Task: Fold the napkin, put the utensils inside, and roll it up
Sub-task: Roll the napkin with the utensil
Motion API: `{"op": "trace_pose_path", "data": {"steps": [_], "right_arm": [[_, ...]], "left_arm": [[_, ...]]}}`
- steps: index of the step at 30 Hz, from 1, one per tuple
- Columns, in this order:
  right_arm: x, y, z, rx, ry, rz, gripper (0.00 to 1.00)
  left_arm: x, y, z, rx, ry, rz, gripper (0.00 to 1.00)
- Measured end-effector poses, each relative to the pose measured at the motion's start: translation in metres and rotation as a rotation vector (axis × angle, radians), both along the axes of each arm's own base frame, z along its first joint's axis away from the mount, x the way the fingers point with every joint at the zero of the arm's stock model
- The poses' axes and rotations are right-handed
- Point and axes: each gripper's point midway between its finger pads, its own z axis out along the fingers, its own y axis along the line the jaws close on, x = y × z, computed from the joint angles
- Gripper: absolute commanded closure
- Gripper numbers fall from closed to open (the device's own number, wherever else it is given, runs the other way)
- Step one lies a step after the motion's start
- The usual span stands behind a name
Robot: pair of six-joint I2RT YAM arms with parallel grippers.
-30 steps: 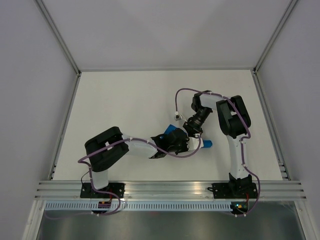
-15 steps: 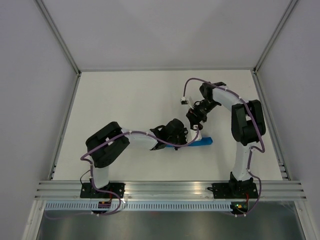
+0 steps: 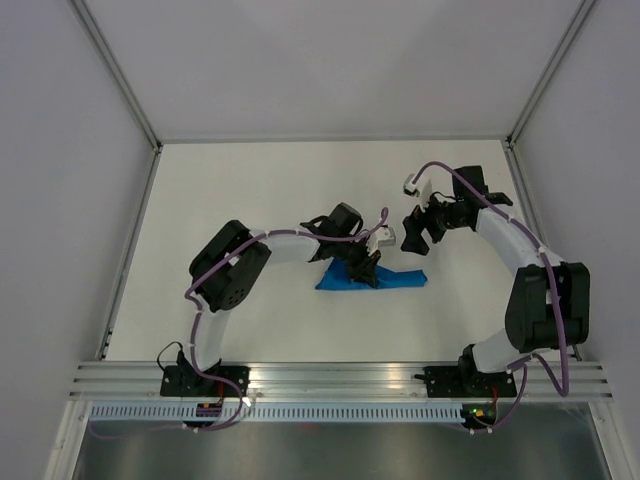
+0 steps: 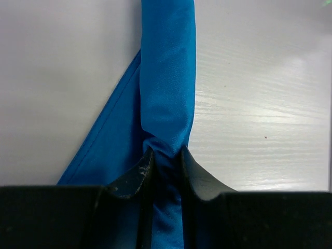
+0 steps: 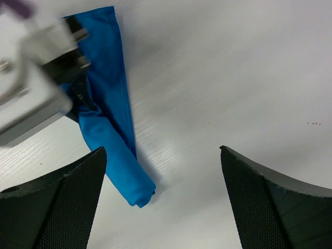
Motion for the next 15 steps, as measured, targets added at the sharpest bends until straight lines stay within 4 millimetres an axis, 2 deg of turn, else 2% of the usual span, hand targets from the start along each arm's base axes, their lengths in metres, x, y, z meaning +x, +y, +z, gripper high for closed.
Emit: {"op": "trace_pose_path", "data": {"steps": [4, 8, 12, 15], "right_arm": [[-0.017, 0.005, -0.002, -0.035, -0.092, 0.038, 0.07], [-0.044, 0.019, -0.027, -0.123, -0.166, 0.122, 0.08], [-0.081, 0.043, -0.054, -0.208, -0.249, 0.260, 0.10], [-0.095, 0.055, -0.065, -0.249, -0.295, 0.327, 0.11]], "left_arm": [[0.006, 0.003, 0.001, -0.028, 0.151, -0.015, 0.98], [0.007, 0.005, 0.001, -0.043, 0.282, -0.031, 0.98], [0.006, 0.008, 0.000, -0.043, 0.381, -0.039, 0.98], [0.004, 0.010, 0.000, -0.036, 0.440, -0.040, 0.98]]}}
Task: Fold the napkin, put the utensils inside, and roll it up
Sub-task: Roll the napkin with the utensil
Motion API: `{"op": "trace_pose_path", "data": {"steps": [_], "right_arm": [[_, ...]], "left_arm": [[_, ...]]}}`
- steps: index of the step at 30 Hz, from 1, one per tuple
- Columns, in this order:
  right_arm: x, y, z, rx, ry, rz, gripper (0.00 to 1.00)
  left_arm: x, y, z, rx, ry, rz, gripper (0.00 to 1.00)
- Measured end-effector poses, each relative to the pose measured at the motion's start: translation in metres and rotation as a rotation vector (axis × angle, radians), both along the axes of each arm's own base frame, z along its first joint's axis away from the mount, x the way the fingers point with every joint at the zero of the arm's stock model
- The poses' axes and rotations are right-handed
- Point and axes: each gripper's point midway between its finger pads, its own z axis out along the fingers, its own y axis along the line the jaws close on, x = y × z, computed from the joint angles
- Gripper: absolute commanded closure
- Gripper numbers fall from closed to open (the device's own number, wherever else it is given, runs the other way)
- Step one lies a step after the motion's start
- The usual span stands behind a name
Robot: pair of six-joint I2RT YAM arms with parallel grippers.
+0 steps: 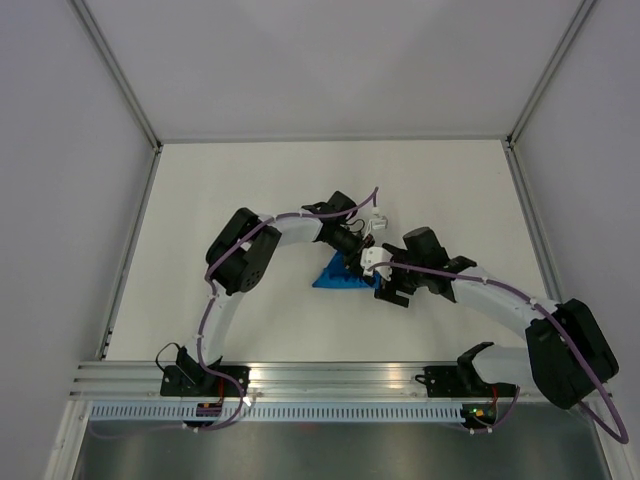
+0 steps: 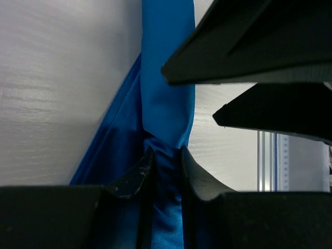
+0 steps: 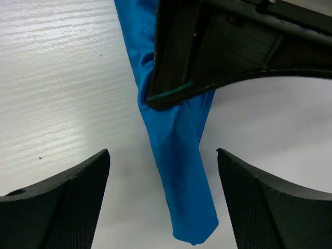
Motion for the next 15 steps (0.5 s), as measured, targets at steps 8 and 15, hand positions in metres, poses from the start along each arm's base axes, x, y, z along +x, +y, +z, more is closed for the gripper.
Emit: {"op": "trace_pose_path", "data": {"steps": [8, 15], "right_arm": [[-0.005, 0.014, -0.017, -0.077, -0.104, 0.057, 0.19], [0.006, 0.021, -0.024, -0.109, -0.181, 0.059, 0.43]], "left_arm": [[-0.007, 0.004, 0.000, 0.019, 0.087, -0.004, 0.98], [-0.011, 0.007, -0.001, 0.033, 0.119, -0.007, 0.91]]}}
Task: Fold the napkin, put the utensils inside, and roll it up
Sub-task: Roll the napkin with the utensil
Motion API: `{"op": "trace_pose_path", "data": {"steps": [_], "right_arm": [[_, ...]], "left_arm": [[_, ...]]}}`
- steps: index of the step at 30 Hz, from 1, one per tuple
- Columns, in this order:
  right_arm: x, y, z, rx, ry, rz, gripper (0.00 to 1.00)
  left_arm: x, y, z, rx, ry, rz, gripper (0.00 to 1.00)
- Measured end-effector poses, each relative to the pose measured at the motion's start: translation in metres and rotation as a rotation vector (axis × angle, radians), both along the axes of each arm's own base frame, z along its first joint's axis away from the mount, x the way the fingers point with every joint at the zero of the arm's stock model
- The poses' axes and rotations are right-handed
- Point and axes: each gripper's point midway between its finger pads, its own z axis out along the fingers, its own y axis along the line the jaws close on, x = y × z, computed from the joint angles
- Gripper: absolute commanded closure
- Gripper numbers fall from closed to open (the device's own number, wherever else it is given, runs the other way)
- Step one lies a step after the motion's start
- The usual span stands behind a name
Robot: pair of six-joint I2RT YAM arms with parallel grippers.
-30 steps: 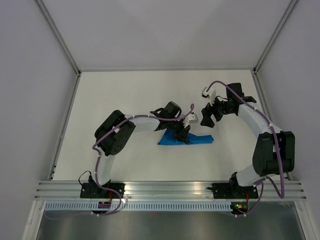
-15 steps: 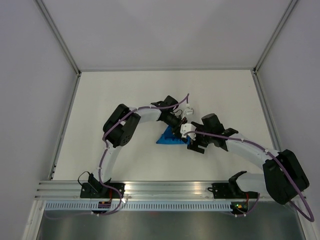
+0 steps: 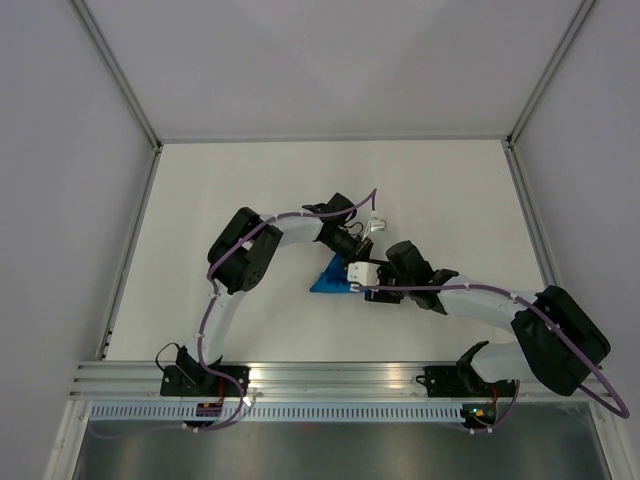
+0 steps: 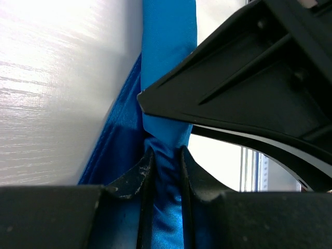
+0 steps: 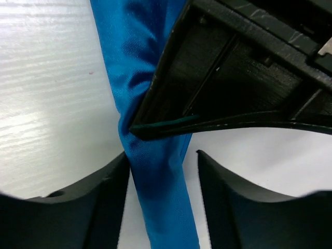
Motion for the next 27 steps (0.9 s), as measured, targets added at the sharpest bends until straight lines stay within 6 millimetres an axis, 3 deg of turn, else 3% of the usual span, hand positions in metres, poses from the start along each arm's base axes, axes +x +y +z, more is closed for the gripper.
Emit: {"op": "trace_pose_path", "data": {"steps": [2, 5, 9, 15, 20, 27], "right_arm": [[0.001, -0.002, -0.002, -0.008, -0.006, -0.006, 0.52], [-0.001, -0.002, -0.004, -0.015, -0.001, 0.000, 0.65], [-0.002, -0.002, -0.006, -0.024, 0.002, 0.008, 0.78], [-0.002, -0.001, -0.005, -0.041, 0.026, 0.012, 0.82], [-0.003, 0.000, -0.006, -0.065, 0.065, 0.023, 0.83], [-0.003, 0.005, -0.007, -0.099, 0.157, 0.053, 0.84]], "left_arm": [[0.000, 0.000, 0.000, 0.002, 0.002, 0.001, 0.78], [0.002, 0.001, 0.000, 0.002, -0.001, 0.005, 0.68], [0.008, 0.003, 0.001, 0.026, -0.033, 0.033, 0.61], [0.029, 0.009, 0.012, 0.069, -0.123, 0.113, 0.58], [0.064, 0.017, 0.037, 0.070, -0.255, 0.220, 0.57], [0.096, 0.057, 0.062, 0.103, -0.414, 0.434, 0.57]]}}
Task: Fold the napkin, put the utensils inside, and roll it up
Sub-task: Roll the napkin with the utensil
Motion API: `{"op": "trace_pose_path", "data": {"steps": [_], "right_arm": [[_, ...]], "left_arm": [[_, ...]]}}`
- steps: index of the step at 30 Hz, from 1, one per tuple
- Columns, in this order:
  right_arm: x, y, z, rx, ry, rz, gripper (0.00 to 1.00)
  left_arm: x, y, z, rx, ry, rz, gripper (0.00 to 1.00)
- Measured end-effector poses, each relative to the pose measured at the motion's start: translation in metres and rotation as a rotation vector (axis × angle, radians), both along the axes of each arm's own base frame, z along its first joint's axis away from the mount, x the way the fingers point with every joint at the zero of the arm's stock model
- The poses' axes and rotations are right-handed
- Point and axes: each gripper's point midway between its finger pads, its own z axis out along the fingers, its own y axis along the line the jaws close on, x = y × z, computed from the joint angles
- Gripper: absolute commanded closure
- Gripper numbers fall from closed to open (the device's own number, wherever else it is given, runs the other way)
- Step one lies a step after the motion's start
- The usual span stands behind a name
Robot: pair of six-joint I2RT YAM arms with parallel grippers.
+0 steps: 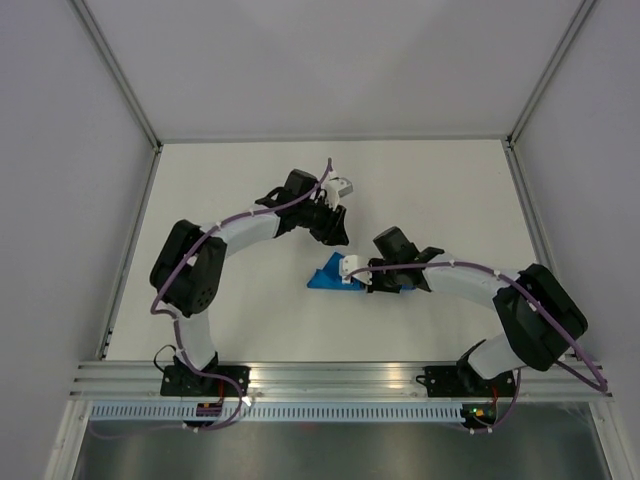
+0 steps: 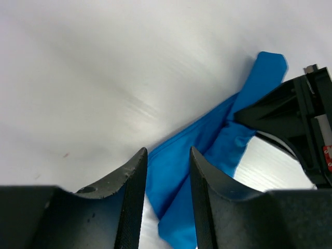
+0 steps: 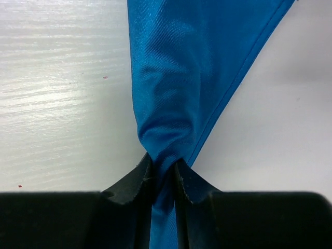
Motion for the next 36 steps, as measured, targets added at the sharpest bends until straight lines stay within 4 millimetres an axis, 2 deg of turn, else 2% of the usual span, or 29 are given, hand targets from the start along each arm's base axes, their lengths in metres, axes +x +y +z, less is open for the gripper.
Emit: {"op": "trace_pose_path", "data": {"steps": [5, 8, 11, 15, 17, 20, 25, 33, 36], "right_arm": [[0.007, 0.002, -0.001, -0.016, 0.116, 0.013, 0.85], [0.014, 0.002, -0.003, -0.017, 0.213, 0.014, 0.85], [0.020, 0.001, -0.004, -0.006, 0.320, 0.013, 0.85], [0.023, 0.001, -0.004, 0.011, 0.465, 0.009, 0.85], [0.023, 0.001, -0.004, 0.020, 0.538, 0.004, 0.85], [0.023, 0.001, -0.004, 0.031, 0.623, 0.001, 0.85], [0.024, 0.002, -0.004, 0.041, 0.714, -0.004, 0.84], [0.018, 0.000, -0.005, 0.050, 0.803, -0.017, 0.83], [0.011, -0.002, -0.005, 0.043, 0.843, -0.023, 0.83]], "left_arm": [[0.009, 0.031, 0.025, 0.006, -0.149, 0.167, 0.56], [0.009, 0.047, 0.051, -0.021, -0.262, 0.257, 0.55], [0.006, 0.062, 0.066, -0.040, -0.357, 0.330, 0.54], [-0.003, 0.075, 0.076, -0.050, -0.464, 0.415, 0.53], [-0.012, 0.075, 0.074, -0.047, -0.493, 0.431, 0.52], [-0.028, 0.065, 0.066, -0.023, -0.543, 0.417, 0.51], [-0.061, 0.025, 0.051, 0.049, -0.645, 0.277, 0.48], [-0.086, -0.027, -0.005, 0.222, -0.730, 0.038, 0.47], [-0.091, -0.038, -0.022, 0.269, -0.756, -0.026, 0.47]]}}
